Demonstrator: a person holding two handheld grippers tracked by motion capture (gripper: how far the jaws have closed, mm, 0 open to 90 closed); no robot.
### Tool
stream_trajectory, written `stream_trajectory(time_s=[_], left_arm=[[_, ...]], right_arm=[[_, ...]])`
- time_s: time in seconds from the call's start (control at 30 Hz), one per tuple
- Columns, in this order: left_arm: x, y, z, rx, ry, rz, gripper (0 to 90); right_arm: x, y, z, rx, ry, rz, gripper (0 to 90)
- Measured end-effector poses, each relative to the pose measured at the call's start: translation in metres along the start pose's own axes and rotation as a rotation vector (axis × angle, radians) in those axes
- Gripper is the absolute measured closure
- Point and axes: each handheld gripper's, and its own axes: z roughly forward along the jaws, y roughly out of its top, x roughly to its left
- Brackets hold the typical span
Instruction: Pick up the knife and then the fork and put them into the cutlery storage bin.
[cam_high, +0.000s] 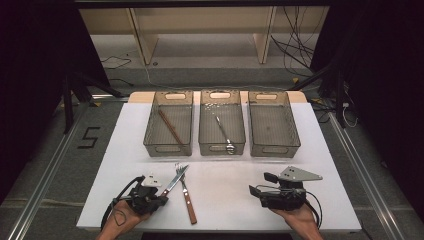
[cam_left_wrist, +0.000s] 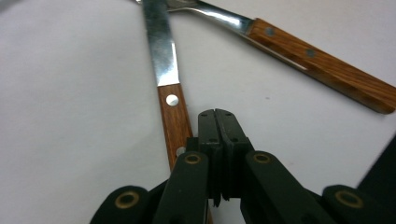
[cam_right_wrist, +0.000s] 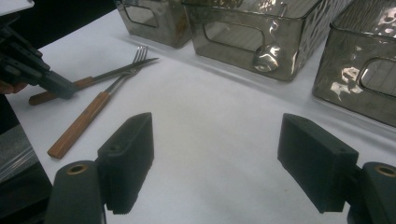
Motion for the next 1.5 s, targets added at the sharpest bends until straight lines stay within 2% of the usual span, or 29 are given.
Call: stream_trajectory(time_s=[0.07,0.13,0.2,0.4,0.53,0.57,0.63,0.73,0.83,0.87,0.93,1.03,1.2,1.23,1.3,1.4,1.5], left_arm=[[0.005,0.000,0.000,-0.002,0.019,-0.011,88.6],[0.008,0.001,0.000,-0.009,0.017,-0.024,88.6],[0.010,0.002,0.000,-0.004,0.021,-0.024,88.6],[0.012,0.004,-0.002,0.005,0.068,-0.023,87.4],[0.011,0.010,-0.010,-0.021,0.046,-0.020,80.9],[0.011,0.013,-0.013,-0.019,0.049,-0.011,78.3],[0.013,0.019,-0.018,0.002,0.047,-0.007,67.2],[0.018,0.027,-0.025,0.026,0.074,-0.018,51.9],[0.023,0.034,-0.027,0.096,0.074,-0.041,39.9],[0.025,0.036,-0.027,0.127,0.076,-0.036,35.9],[0.027,0.039,-0.025,0.152,0.092,-0.039,31.2],[0.029,0.038,-0.019,0.194,0.081,-0.039,28.1],[0.031,0.036,-0.007,0.253,0.093,-0.031,29.3],[0.031,0.036,-0.006,0.256,0.089,-0.033,31.1],[0.030,0.036,-0.004,0.280,0.077,-0.011,36.1],[0.029,0.039,-0.002,0.293,0.080,0.009,44.5],[0.029,0.041,0.001,0.300,0.079,0.009,50.8]], right_arm=[[0.000,0.000,0.000,0.000,0.001,0.002,27.6],[0.000,0.000,0.000,-0.001,0.004,0.006,27.6],[-0.001,0.000,0.000,0.002,0.004,0.008,27.6],[-0.001,0.000,0.000,0.000,0.012,0.008,27.6],[-0.001,0.000,-0.001,-0.006,0.014,0.011,27.6],[-0.001,0.000,-0.001,-0.005,0.013,0.012,27.6],[-0.001,0.000,-0.001,-0.009,0.012,0.010,27.6],[-0.001,0.000,-0.001,-0.006,0.013,0.012,27.6],[-0.001,0.000,-0.001,-0.006,0.014,0.012,27.6],[-0.001,0.000,-0.001,-0.007,0.014,0.013,27.6],[-0.001,0.000,-0.001,-0.006,0.013,0.012,27.5],[-0.001,0.001,-0.001,-0.008,0.013,0.009,27.5],[-0.001,0.001,-0.001,-0.008,0.015,0.004,27.5],[-0.001,0.001,-0.001,-0.007,0.016,0.004,27.5],[0.000,0.001,-0.001,-0.006,0.016,0.004,27.5],[0.000,0.001,0.000,-0.003,0.016,0.006,27.5],[0.000,0.001,0.000,-0.002,0.017,0.004,27.5]])
